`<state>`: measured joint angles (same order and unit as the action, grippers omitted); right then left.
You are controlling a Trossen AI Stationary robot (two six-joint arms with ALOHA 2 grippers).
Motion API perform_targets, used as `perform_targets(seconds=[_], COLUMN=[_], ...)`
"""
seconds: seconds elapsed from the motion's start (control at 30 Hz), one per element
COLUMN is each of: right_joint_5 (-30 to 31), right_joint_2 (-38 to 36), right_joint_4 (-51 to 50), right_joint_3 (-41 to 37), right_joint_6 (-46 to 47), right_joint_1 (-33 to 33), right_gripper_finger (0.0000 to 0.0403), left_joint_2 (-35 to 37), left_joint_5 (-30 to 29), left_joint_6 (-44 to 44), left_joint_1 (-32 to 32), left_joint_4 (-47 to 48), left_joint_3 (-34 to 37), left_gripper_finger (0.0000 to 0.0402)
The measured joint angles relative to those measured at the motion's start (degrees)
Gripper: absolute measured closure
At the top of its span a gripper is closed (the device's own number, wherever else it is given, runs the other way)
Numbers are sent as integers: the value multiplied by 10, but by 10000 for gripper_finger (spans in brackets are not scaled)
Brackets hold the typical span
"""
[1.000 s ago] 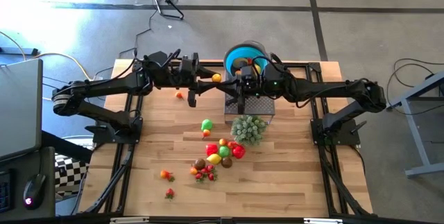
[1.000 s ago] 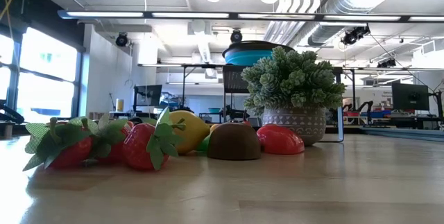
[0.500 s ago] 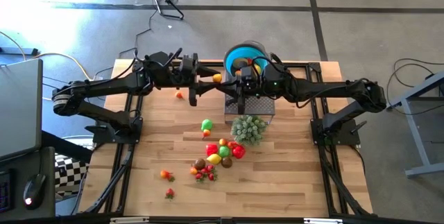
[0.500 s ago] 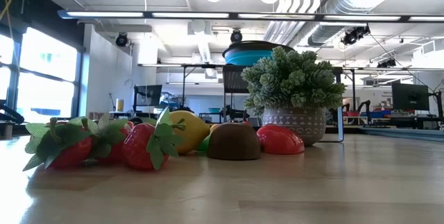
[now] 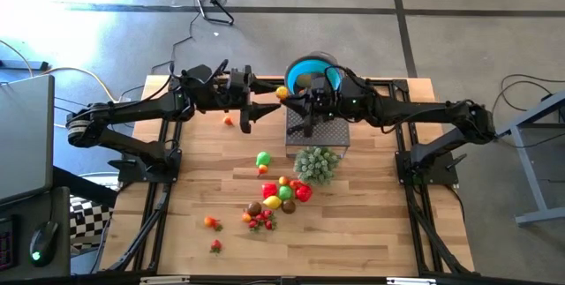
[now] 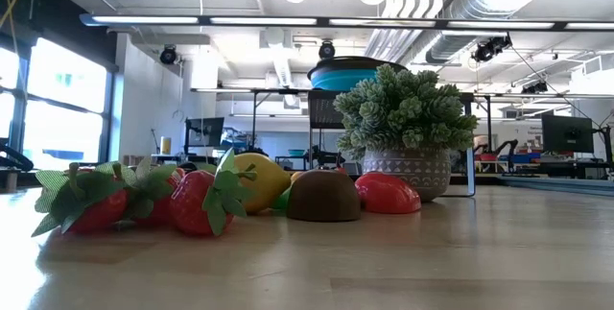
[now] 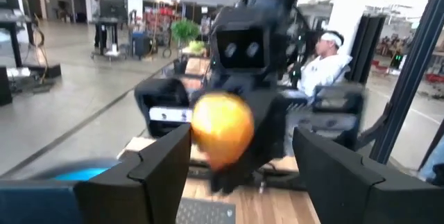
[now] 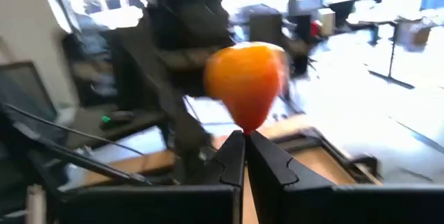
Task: Pick & Place Fruit
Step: Put the orange pear into the blue strainer bowl
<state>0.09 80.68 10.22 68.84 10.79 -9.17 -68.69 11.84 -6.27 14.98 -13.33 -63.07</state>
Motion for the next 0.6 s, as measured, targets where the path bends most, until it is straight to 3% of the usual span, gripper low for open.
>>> perform_targets(seconds=[0.33,0.6], right_joint_5=[49,5], right_joint_2=[-48,-48], right_joint_4=[-164,-235], right_joint_3=[0,0], right_joint_6=[63,121], right_joint_1=[-55,-119], right_gripper_finger=[399,399], left_joint_2=[0,0], left_joint_5=[-31,-61], left_joint_6=[0,4], left_joint_1=[0,7], left_joint_4=[-3,2], left_joint_3=[0,0], left_gripper_finger=[153,153])
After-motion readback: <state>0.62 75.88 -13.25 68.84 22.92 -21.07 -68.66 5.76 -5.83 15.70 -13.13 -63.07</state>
